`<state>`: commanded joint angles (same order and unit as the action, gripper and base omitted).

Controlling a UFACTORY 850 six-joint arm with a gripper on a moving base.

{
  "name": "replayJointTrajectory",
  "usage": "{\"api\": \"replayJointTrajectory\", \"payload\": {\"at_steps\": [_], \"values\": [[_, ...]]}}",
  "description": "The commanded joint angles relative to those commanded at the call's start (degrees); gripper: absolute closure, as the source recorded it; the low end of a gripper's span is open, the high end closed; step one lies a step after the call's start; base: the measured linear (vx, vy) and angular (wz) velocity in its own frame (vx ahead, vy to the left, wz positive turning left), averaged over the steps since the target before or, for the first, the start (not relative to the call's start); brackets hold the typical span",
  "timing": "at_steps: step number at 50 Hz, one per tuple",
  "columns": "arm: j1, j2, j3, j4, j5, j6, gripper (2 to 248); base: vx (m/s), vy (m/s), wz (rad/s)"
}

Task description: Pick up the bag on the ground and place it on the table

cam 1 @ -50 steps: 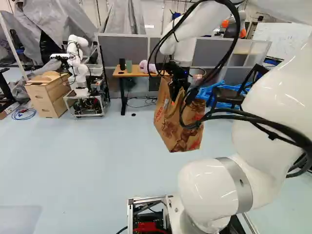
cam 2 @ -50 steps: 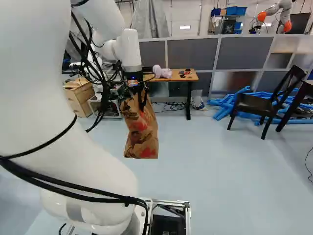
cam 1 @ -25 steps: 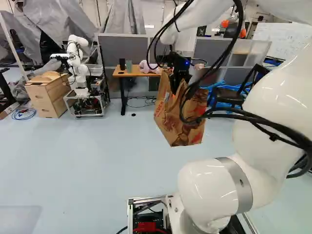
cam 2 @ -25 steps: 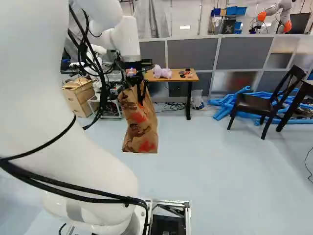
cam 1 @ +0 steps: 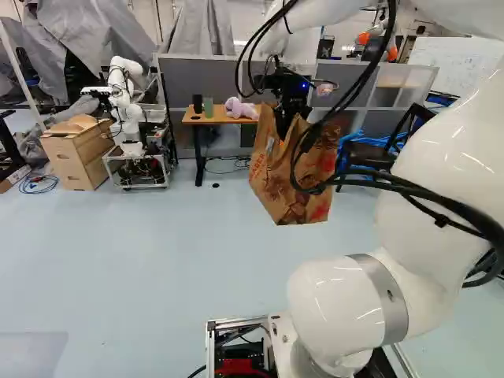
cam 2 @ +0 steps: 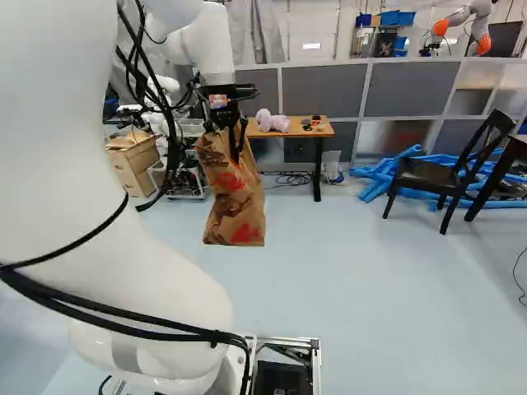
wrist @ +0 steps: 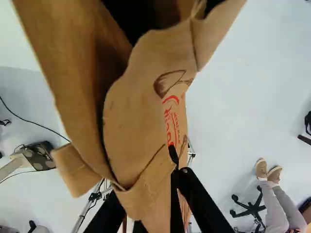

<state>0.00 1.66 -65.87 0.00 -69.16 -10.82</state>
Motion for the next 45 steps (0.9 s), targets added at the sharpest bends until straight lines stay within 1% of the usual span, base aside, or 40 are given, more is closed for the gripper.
{"api": "replayJointTrajectory", "payload": {"at_steps": [45], "values": [[0.0,-2.1,-11.5,0.0,-9.0,0.0,229,0.0,0.0,0.0]]}}
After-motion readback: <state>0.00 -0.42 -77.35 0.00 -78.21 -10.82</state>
